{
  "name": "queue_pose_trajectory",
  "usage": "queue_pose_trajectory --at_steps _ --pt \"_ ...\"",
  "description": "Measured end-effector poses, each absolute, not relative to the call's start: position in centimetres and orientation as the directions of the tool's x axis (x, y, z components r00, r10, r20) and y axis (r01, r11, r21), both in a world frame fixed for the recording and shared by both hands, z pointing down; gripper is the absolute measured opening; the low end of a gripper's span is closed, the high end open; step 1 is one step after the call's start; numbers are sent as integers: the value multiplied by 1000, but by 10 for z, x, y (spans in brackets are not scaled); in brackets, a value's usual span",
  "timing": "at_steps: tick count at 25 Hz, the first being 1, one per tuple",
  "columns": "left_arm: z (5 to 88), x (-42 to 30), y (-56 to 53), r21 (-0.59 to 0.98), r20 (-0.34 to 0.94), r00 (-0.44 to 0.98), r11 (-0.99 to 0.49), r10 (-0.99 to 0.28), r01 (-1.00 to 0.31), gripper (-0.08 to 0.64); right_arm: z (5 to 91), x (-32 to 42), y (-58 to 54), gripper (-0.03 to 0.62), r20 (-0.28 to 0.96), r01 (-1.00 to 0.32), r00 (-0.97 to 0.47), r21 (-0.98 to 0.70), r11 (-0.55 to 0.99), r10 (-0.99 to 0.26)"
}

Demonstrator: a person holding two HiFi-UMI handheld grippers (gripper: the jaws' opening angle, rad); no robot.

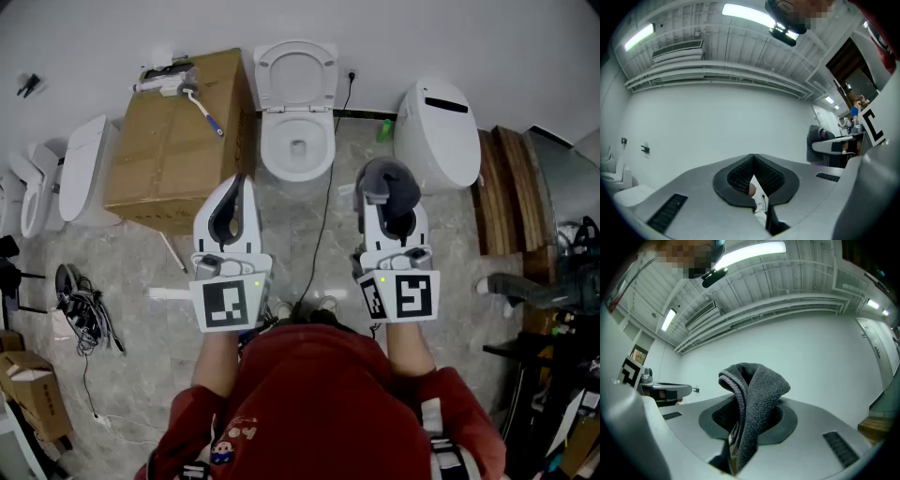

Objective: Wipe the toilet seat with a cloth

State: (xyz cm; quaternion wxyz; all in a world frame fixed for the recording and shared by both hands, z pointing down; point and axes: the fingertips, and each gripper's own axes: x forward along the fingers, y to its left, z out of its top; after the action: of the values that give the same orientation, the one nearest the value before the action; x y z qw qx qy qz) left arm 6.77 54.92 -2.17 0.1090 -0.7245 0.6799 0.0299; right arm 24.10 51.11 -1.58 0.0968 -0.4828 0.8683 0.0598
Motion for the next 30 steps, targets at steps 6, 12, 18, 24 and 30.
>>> queue_pose_trajectory --at_steps 6,12,18,24,30 --pt "-17 75 540 -112 -173 70 -51 -982 -992 12 -14 255 499 92 -222 -853 -510 6 522 -831" --pt "-13 102 528 -130 -166 64 -42 -984 -991 12 -3 282 487 91 -209 -852 -507 -25 523 -836" --pt "-7 136 523 -165 -145 46 -22 -988 -986 12 8 319 480 91 -209 -832 -532 -53 552 -821" --pt "-2 136 513 -183 -147 19 8 -989 -983 12 22 332 466 91 -198 -815 -550 -84 573 -811" --pt "6 123 493 -178 -137 3 21 -991 -984 12 29 318 443 91 -184 -807 -565 -77 585 -804"
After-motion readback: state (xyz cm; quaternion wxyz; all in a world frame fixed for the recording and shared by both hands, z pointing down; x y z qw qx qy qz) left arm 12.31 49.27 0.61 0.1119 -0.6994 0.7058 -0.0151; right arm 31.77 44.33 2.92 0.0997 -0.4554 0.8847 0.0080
